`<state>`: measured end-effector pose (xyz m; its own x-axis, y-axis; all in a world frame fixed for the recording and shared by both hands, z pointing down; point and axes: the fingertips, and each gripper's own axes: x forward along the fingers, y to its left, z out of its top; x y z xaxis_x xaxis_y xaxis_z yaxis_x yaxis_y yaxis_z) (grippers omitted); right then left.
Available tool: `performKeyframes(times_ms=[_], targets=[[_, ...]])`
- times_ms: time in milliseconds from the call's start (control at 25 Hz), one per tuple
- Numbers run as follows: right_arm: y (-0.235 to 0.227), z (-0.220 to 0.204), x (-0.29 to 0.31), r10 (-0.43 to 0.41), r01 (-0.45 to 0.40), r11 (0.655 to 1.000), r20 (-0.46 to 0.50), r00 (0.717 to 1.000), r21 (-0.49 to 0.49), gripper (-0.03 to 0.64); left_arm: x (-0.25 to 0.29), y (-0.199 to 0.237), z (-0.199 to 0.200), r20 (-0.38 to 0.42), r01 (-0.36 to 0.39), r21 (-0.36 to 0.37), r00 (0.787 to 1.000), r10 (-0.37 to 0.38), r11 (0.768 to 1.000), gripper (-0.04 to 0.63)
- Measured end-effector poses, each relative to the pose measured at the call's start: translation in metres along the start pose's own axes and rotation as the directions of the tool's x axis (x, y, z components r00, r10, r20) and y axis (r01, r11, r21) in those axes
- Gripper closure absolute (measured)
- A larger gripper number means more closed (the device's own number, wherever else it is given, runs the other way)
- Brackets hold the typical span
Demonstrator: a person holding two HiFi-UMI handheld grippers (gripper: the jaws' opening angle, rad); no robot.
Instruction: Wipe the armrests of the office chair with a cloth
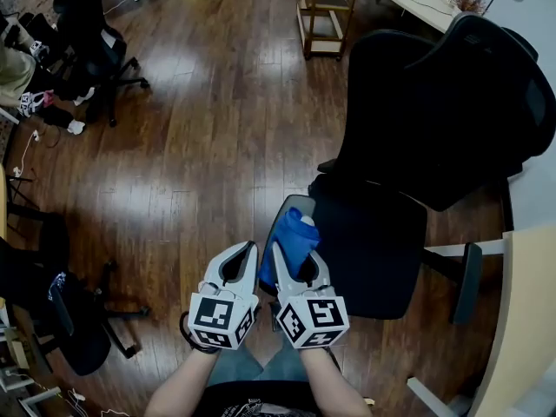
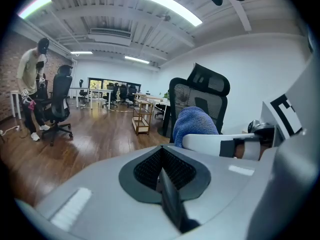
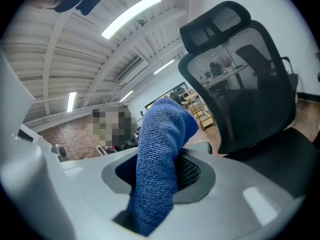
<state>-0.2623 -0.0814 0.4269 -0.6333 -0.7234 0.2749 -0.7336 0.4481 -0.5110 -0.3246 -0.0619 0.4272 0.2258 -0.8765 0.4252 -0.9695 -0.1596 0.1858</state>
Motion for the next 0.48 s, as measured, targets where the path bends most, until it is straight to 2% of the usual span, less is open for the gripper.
performKeyframes(times_ms=[280,480], targets=[[0.031,-0.013,0.025,-0.123,0.119,0.991,0.062,0.990,0.062,0.471,0.003,0.051,0.001,-0.016,0.108,0.005,0.994,-0.108,0.994,0.591],[0.053,-0.031,0.058,-0.207,0.194,0.975,0.124,0.970,0.107,0.471,0.011,0.085,-0.005,-0.049,0.226,0.020,0.973,-0.225,0.974,0.591]])
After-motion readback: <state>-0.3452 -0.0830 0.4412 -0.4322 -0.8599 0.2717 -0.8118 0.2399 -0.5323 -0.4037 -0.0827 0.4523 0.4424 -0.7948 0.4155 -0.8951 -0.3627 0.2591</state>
